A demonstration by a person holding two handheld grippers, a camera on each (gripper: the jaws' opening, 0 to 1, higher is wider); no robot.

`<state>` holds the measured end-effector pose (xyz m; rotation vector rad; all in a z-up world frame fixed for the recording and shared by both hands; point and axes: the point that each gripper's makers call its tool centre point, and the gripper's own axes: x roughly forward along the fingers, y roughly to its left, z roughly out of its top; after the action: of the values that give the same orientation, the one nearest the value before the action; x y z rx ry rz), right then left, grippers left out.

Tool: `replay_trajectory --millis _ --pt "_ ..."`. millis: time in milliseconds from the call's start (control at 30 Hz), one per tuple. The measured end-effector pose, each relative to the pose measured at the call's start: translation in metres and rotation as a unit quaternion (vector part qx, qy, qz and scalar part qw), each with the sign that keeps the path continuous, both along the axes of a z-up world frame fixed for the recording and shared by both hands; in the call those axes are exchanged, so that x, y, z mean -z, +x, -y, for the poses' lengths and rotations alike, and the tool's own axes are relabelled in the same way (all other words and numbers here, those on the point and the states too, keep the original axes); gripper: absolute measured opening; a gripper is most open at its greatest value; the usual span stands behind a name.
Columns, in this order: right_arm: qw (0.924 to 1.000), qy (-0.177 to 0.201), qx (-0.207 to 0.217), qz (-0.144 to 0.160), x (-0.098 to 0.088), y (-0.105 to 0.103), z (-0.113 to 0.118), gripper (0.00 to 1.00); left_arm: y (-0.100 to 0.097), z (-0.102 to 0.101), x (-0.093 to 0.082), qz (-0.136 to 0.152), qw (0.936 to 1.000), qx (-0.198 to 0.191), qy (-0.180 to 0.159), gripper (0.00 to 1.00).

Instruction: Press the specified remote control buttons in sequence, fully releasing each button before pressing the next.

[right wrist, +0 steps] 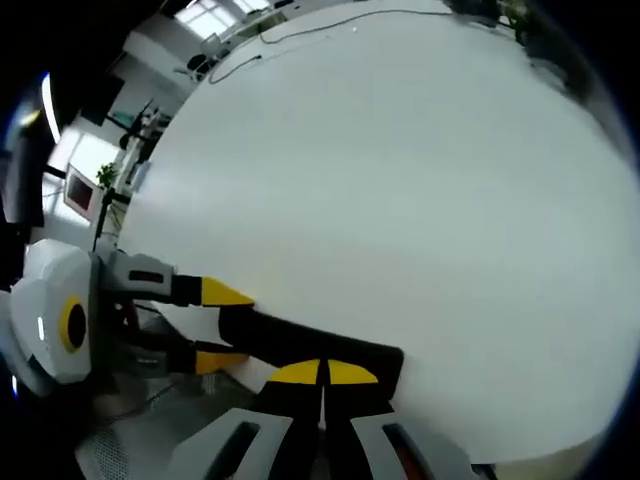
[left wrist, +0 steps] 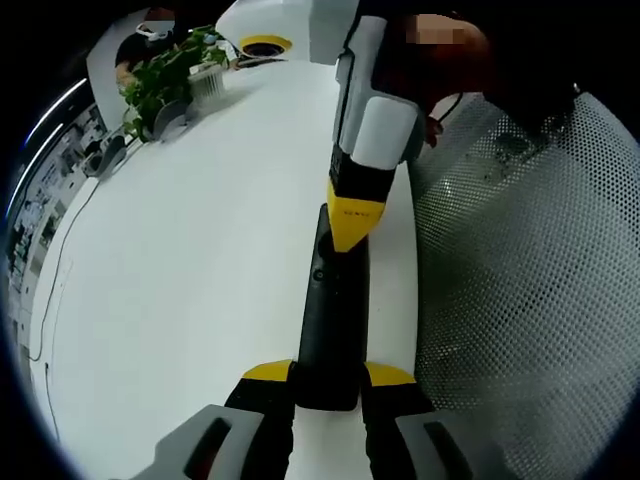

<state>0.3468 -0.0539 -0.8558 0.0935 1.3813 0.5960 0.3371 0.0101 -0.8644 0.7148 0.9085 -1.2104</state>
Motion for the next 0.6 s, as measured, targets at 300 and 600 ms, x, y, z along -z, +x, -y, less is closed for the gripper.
replay_trajectory --millis 300,600 --pt "0.9998 0.007 0.016 -0.004 0.0002 0.0018 0.0008 0.00 0.0007 0.0012 0.0002 -0.001 1.0000 -0.005 0.001 0.26" --pt "0.9995 0.025 0.018 0.000 -0.0003 0.0022 0.0016 0.00 0.0023 0.0059 -0.0005 0.003 0.9997 -0.001 -0.024 0.25"
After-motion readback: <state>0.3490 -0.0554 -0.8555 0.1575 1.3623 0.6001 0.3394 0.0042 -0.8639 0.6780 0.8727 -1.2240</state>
